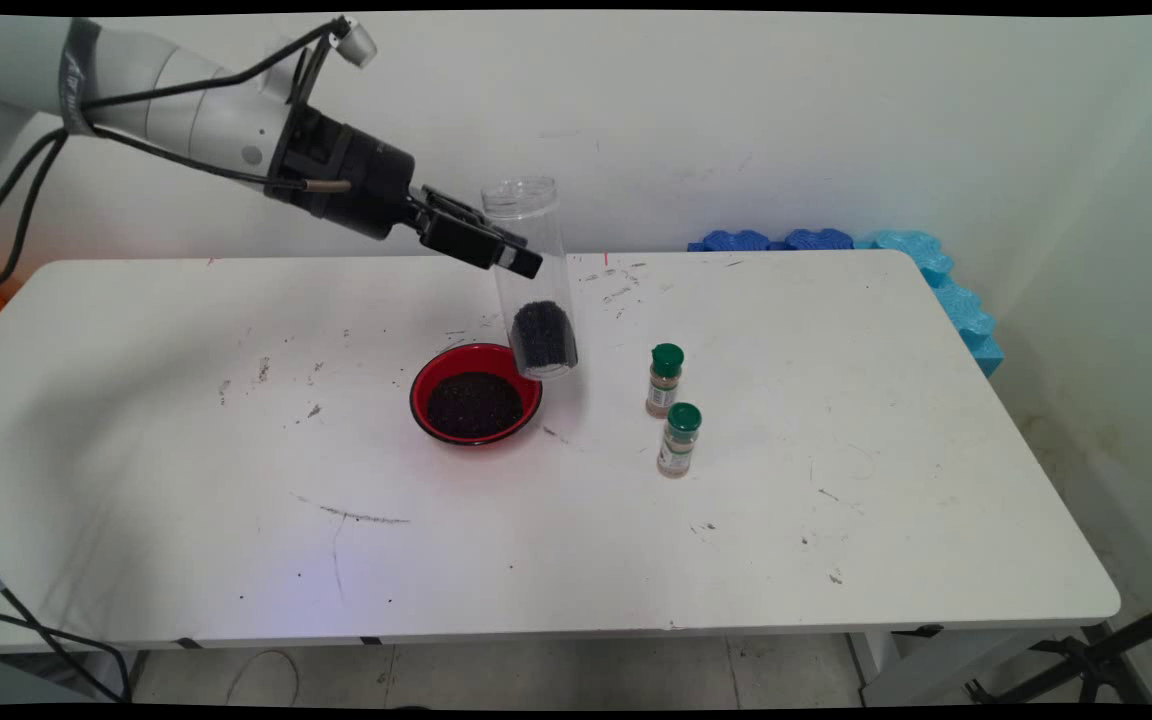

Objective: Pour the black seasoning powder in the red bowl, then place the picked object on the table

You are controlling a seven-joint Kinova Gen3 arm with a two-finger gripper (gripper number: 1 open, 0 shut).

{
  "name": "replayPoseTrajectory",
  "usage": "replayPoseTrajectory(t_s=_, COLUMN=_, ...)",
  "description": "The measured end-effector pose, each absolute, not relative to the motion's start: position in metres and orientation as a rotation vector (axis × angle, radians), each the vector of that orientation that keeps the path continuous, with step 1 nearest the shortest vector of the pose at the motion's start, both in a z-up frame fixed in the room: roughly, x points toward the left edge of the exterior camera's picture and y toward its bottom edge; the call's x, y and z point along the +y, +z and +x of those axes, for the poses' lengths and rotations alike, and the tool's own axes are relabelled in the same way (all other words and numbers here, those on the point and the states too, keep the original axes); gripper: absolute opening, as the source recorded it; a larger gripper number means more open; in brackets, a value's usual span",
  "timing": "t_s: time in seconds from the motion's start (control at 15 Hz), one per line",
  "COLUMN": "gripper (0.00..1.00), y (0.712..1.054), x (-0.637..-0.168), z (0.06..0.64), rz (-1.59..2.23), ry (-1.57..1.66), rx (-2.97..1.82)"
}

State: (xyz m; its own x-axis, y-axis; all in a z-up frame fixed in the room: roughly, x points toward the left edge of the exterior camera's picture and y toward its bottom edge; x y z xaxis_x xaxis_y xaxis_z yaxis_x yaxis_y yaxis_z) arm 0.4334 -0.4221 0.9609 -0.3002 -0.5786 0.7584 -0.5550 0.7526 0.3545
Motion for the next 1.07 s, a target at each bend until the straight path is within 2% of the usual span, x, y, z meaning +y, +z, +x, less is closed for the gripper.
replayPoseTrajectory(t_s=0.67, gripper=0.0, y=0.98, x=-0.429, z=0.416, rz=0.591, ry=0.195, rx=-2.092)
replayPoseTrajectory(t_s=1.07, gripper=0.0, y=0.98, x=-0.436, z=0.404, rz=0.575, ry=0.252, rx=-2.107)
